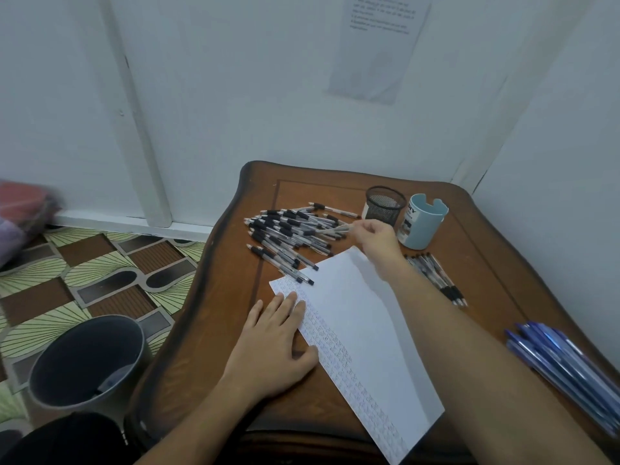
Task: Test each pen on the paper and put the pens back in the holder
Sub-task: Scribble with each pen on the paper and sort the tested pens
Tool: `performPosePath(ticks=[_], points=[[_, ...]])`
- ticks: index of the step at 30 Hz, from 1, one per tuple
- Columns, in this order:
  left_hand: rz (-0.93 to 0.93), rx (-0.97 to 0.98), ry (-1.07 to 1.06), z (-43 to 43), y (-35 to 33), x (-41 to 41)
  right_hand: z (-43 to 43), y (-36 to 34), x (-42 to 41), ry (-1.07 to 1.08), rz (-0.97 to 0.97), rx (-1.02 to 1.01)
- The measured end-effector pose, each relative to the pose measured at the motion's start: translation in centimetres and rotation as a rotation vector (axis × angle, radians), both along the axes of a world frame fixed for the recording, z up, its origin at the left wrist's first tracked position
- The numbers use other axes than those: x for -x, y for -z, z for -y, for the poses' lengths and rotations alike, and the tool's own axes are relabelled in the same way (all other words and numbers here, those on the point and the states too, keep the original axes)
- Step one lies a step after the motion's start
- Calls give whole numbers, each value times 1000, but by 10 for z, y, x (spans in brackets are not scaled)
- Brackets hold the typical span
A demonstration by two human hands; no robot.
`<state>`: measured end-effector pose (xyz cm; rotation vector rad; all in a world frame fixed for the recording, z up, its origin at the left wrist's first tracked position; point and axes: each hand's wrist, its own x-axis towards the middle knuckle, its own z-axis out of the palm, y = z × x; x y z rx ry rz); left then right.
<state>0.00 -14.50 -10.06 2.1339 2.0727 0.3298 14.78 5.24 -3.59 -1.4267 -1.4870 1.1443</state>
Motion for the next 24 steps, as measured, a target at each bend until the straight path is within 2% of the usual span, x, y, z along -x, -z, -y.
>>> performPosePath(ticks=[2, 4, 6, 14, 18, 22, 24], points=[[2, -2, 1, 0, -1, 0, 8, -15, -11, 130, -301, 100], [7, -5, 3, 0, -1, -1, 18, -24, -23, 167, -571, 153], [9, -4, 0, 0, -1, -1, 32, -25, -34, 142, -660, 150], [4, -11, -12, 1, -2, -4, 84, -15, -54, -82, -423, 155], [-4, -9, -11, 1, -3, -3, 102, -13, -57, -111, -334, 101], [19, -16, -13, 1, -4, -4, 110, -11, -69, -120, -536, 151], [31, -16, -9, 1, -4, -4, 114, -5, -76, -116, -549, 176]])
